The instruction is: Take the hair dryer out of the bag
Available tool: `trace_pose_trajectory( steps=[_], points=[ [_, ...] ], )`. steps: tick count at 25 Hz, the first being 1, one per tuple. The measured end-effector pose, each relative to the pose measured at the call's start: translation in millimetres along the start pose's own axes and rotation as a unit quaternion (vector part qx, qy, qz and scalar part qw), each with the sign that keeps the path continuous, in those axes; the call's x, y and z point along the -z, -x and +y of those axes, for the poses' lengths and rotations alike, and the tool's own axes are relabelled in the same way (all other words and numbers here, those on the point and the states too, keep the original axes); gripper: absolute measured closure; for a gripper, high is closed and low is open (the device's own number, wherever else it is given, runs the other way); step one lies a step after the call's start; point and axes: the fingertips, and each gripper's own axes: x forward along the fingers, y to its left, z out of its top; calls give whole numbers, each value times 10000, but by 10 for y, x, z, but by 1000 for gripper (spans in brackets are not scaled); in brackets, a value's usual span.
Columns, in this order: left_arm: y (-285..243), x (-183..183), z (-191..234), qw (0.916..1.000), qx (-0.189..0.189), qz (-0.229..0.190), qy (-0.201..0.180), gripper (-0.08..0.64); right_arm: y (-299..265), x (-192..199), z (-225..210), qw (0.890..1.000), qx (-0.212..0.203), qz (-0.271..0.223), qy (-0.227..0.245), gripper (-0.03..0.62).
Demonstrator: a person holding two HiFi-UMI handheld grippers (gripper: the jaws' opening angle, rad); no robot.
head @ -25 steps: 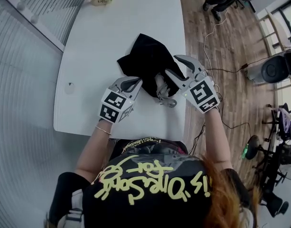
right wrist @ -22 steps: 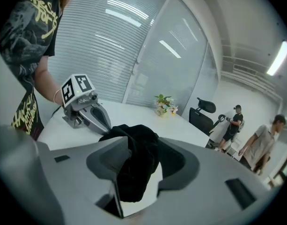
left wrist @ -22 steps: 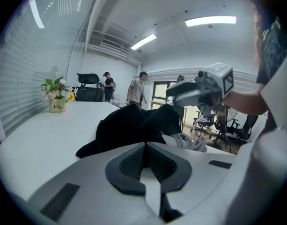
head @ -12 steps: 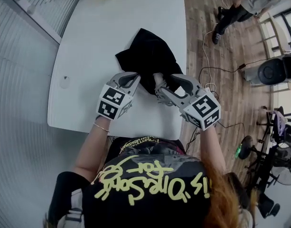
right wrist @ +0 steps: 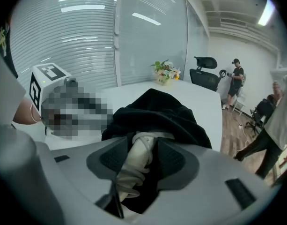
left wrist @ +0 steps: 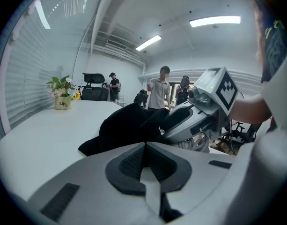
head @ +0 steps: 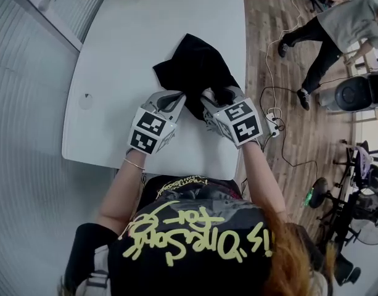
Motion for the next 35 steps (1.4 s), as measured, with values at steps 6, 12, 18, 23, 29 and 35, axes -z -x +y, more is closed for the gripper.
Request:
trace_pose_trajectory(
  steps=[6, 12, 18, 23, 29, 35],
  points=[
    [5, 3, -2, 10000, -19, -46, 20, 558, -5, 22, 19, 9996, 196, 160, -157, 400],
    [18, 16, -68, 10000, 29, -91, -10, 558, -99, 71, 39, 9984, 22, 501, -251, 400],
    [91, 7, -82, 9997, 149, -189, -67, 558, -169, 86, 42, 9957, 385, 834, -65, 400],
    [133, -7, -125, 9993, 231, -283, -3, 558, -196, 105, 25, 9939, -128, 767, -779, 399],
    [205, -25, -198, 9992, 261, -316, 26, 558, -210, 82, 71, 9926, -243, 894, -780, 388],
    [204, -36, -270, 9989, 302, -356, -52, 558, -337, 119, 74, 9722, -1025, 988, -1859, 382]
  ],
)
